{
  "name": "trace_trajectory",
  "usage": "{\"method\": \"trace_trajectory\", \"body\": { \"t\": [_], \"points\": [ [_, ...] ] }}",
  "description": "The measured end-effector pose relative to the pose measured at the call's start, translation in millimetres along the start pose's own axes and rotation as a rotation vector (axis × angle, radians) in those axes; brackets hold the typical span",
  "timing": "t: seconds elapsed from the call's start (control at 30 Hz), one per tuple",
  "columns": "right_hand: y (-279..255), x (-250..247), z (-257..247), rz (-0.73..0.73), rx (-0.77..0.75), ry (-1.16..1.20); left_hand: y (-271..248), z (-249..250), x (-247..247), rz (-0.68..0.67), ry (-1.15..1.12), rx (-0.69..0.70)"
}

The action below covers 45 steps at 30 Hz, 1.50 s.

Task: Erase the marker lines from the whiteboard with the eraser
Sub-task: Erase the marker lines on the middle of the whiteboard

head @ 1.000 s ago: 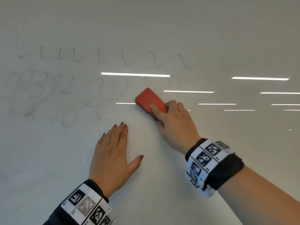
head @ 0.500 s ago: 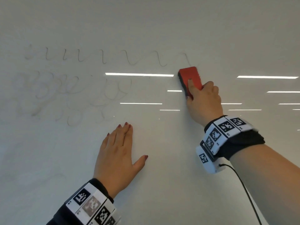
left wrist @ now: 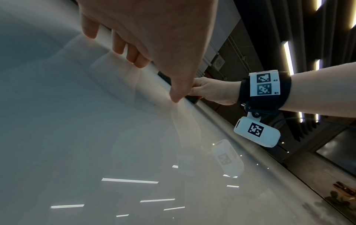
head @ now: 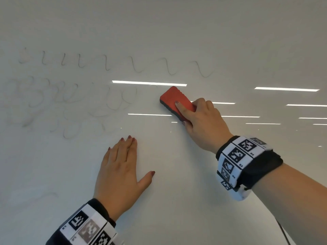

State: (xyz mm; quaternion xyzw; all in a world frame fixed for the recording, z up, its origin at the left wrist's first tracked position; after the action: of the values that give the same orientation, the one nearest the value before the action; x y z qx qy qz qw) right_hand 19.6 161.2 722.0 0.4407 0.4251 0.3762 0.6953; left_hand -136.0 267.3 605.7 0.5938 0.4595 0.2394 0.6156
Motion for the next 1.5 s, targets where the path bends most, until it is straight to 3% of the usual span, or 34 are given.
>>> {"method": "trace_trajectory", "body": {
  "t": [0.23,0.43,0.83,0.93,1.23,1.37,1.5],
  "points": [
    [12,-7,18,0.051,0.063,0.014,35,24,-16,0.056,-0.006,0.056],
    [37,-17,43,0.075,0.122,-0.015,50,32,-16,0.013,0.004,0.079],
    [79,-38,119,0.085,0.415,0.0,49,30,-16,-0.045,-0.024,0.106],
    [89,-39,119,0.103,0.475,0.021,48,28,-14,-0.058,-0.027,0.112],
    [70,-17,18,0.127,0.174,-0.021,45,31,-13,-0.062,-0.061,0.104],
    [58,-16,24,0.129,0.152,-0.013,47,33,-16,-0.042,-0.063,0.117],
    [61,-28,65,0.152,0.272,-0.021,49,31,-20,-0.028,-0.074,0.119]
  ]
}}
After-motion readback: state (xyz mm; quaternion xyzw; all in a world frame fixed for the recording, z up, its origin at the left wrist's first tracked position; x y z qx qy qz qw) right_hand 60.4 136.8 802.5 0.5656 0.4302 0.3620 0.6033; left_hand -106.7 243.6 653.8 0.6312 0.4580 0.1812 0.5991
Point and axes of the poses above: each hand's wrist, its own y-axis towards the middle knuckle, its own x-axis out of the palm, z = x × y, the point moved 10 cm from there along y, towards the middle knuckle, and after that the axes turned 5 degrees about y, right-handed, at the moved point
